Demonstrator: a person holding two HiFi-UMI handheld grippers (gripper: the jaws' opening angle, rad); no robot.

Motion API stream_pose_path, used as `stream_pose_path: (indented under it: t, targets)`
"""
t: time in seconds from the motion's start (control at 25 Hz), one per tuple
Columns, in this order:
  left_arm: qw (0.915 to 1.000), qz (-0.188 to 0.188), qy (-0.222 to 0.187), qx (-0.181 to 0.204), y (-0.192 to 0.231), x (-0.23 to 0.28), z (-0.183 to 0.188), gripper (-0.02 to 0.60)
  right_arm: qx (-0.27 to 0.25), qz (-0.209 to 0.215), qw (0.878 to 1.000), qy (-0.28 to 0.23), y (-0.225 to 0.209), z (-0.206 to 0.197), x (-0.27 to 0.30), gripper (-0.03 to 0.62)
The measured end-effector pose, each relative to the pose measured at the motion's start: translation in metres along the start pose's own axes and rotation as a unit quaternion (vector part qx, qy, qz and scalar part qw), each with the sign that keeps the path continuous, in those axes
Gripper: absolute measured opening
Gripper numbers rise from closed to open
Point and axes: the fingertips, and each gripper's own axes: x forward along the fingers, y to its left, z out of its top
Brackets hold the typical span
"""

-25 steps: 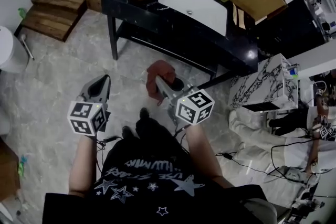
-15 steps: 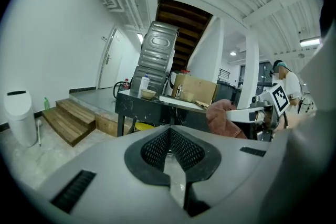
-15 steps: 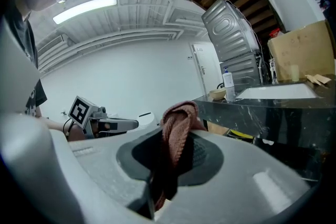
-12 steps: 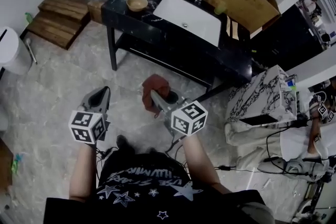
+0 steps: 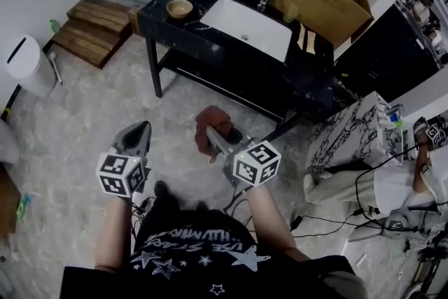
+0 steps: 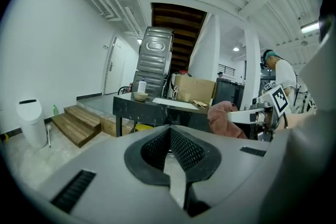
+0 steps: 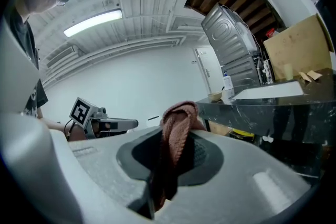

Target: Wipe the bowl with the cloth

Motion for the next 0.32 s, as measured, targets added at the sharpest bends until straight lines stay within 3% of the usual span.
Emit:
stream_pose_path:
  t: [0.16, 0.32]
  targets:
    - [0.9999, 0.011, -0.009, -0.005, -0.031, -0.009, -0.009, 0.008, -0.009, 0.02, 1.0, 0.003, 0.001, -0.006, -0.024, 0.067]
    - [0.9998, 0.01, -0.007, -0.016, -0.059, -0.024, -0.019, 0.008, 0.001, 0.01, 1.0, 0.023, 0.004, -0.018, -0.051, 0.067]
